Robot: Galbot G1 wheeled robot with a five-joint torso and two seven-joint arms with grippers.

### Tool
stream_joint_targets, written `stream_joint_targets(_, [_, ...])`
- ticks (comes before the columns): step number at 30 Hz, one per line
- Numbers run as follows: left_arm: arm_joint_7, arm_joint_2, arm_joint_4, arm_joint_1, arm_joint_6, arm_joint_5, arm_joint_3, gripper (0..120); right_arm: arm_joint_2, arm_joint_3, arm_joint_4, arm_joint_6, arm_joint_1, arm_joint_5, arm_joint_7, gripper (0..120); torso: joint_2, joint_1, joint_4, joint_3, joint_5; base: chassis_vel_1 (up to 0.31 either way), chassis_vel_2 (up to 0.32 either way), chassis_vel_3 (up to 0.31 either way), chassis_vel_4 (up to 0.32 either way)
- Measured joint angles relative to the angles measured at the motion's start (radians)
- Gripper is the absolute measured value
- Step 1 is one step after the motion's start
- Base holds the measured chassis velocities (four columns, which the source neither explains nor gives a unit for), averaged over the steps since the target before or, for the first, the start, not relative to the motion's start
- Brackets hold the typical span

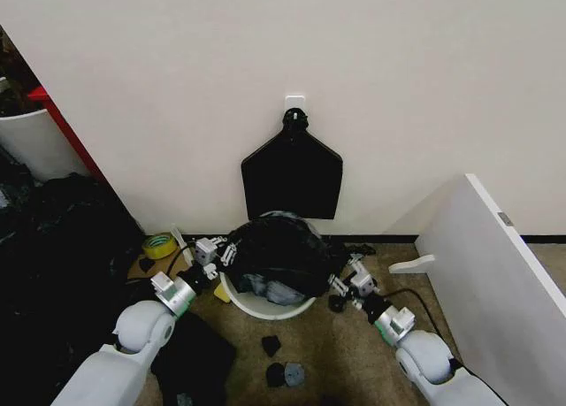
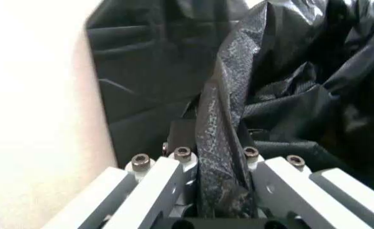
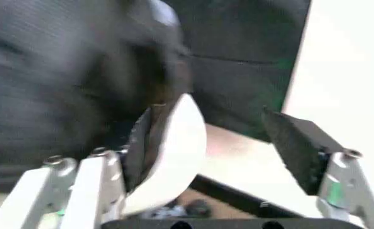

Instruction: Place the garbage bag over the trash bin.

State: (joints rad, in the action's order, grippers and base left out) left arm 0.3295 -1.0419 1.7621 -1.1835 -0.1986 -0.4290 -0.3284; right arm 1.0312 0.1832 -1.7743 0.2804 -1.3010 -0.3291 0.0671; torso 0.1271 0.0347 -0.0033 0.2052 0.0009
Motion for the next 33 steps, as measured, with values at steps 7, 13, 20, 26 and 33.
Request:
stream_joint_targets(7, [-0.077,-0.006,0.005,0.018,0.050,-0.052,0.004,4,-0.032,0.028,0.014,0.104,-0.038,-0.033,0.237,90,0.000,0.000,-0.0002,0.000,-0.0003,0.000,0.000,0.000,0.000])
stream_joint_targets(13, [-0.112,-0.007,0.003,0.025,0.067,-0.067,0.007,4,-0.021,0.115,0.010,0.158,-0.030,-0.057,0.337,100,0.000,0.000,0.0001,0.000,0.0000,0.000,0.000,0.000,0.000])
stream_joint_targets(20, [-0.162,-0.019,0.006,0.026,0.088,-0.072,0.020,4,-0.017,0.191,0.002,0.214,-0.028,-0.041,0.430,100,0.000,0.000,-0.0001,0.000,-0.0002,0.000,0.000,0.000,0.000])
stream_joint_targets(26, [-0.235,-0.027,0.058,0.012,0.122,-0.120,0.037,4,-0.008,0.099,-0.113,0.243,-0.096,0.030,0.372,100,0.000,0.000,0.0001,0.000,-0.0001,0.000,0.000,0.000,0.000])
stream_joint_targets(33, [-0.253,-0.038,0.104,-0.012,0.132,-0.118,0.056,4,0.018,-0.021,-0.229,0.074,-0.163,0.278,0.165,98,0.000,0.000,-0.0002,0.000,-0.0003,0.000,0.000,0.000,0.000])
